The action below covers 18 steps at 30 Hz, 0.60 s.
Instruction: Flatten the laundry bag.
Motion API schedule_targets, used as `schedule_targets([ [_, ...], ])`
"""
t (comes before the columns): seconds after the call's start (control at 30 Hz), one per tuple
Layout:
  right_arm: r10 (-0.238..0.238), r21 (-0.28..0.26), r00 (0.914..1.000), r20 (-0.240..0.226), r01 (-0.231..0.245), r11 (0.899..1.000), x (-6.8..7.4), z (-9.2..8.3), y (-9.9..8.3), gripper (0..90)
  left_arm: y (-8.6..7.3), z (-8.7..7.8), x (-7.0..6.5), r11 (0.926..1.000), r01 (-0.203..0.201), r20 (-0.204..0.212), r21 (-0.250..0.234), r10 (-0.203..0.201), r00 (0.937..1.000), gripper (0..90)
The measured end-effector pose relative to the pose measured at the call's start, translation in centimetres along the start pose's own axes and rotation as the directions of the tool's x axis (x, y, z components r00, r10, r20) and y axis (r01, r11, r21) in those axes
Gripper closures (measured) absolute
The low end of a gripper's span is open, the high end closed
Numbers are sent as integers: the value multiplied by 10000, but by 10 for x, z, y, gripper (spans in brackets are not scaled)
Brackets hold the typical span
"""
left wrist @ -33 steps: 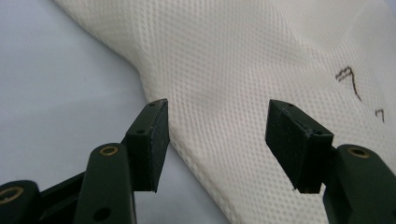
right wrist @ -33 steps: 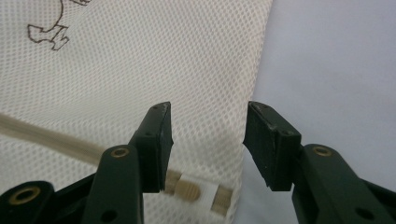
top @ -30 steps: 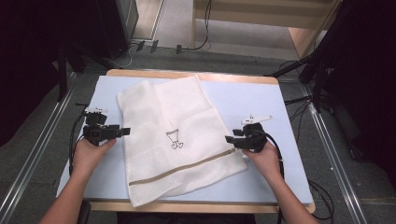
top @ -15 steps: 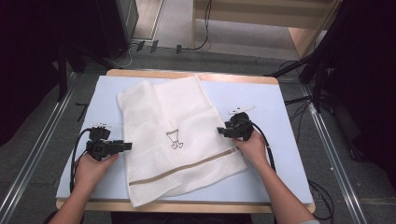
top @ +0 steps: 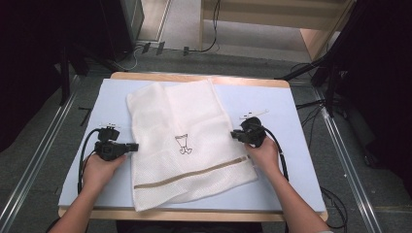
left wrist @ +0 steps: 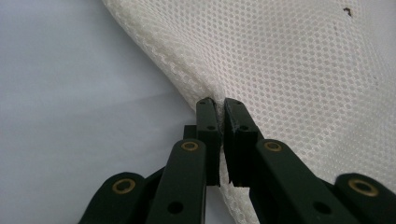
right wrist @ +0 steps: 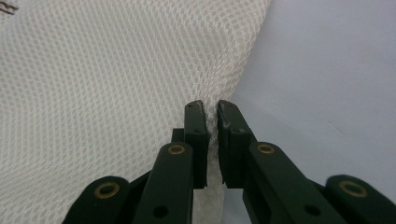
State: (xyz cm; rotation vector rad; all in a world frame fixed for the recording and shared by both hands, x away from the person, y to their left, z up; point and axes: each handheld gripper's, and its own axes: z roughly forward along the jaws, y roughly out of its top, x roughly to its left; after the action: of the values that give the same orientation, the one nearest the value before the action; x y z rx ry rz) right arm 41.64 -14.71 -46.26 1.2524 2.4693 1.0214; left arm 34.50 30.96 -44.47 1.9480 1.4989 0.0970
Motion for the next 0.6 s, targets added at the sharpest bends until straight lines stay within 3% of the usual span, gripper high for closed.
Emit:
schedule_targets([
  [0.3,535,-60,9985,139,-534,9986,-8,-14,-17,849,27,13,8,9996,-31,-9,-289,31,10000,867],
  [0.4,650,-139,9976,231,-647,9978,-8,-21,-25,849,40,21,10,9991,-254,-51,-351,253,9997,869],
  [0.6,561,-242,9974,452,-550,9982,-11,-16,-27,843,59,34,16,9984,-493,-96,-271,491,9987,866],
])
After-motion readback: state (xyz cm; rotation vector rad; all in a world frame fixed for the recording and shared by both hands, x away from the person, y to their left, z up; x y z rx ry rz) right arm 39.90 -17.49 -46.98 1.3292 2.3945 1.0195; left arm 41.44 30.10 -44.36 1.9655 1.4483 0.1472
